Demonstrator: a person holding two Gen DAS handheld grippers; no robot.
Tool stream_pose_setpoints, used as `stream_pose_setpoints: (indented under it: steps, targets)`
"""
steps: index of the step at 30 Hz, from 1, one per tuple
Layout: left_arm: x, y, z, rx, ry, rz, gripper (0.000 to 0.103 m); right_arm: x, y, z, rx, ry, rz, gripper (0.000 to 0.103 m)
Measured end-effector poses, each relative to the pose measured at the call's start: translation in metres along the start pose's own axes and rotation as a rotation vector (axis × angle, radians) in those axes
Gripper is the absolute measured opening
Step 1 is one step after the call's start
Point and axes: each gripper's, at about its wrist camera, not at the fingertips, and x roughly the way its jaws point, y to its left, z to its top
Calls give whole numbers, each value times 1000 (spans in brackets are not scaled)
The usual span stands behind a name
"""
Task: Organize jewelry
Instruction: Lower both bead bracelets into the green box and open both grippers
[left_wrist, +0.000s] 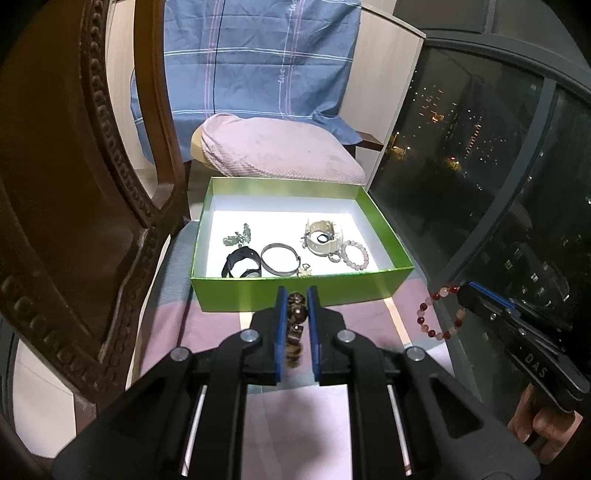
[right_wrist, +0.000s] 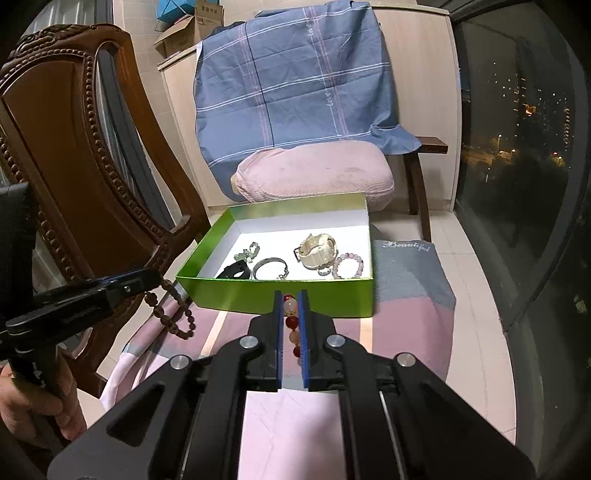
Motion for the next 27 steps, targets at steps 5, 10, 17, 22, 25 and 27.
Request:
stream_pose_setpoints:
  steps: [5,10,17,22,25,27]
  targets:
    - [25,5,20,-20,3,22,11,27,-2,30,16,-14,26,8]
    - [52,12,59,-31,-51,46,11,69,-9,61,66,-33,28,8]
    - [90,37,92,-99,-59,62,19,114,-17,79,113,-42,1,8]
    - [94,48,98,-111,-109,109,93,102,-35,77,172,-105,-43,87]
    - [75,52,102,-139,-129,84,99,72,-40,82,182,-203,-31,97]
    - [63,48,102,-129,-113,78,99,44,-45,82,175,-283,-48,100]
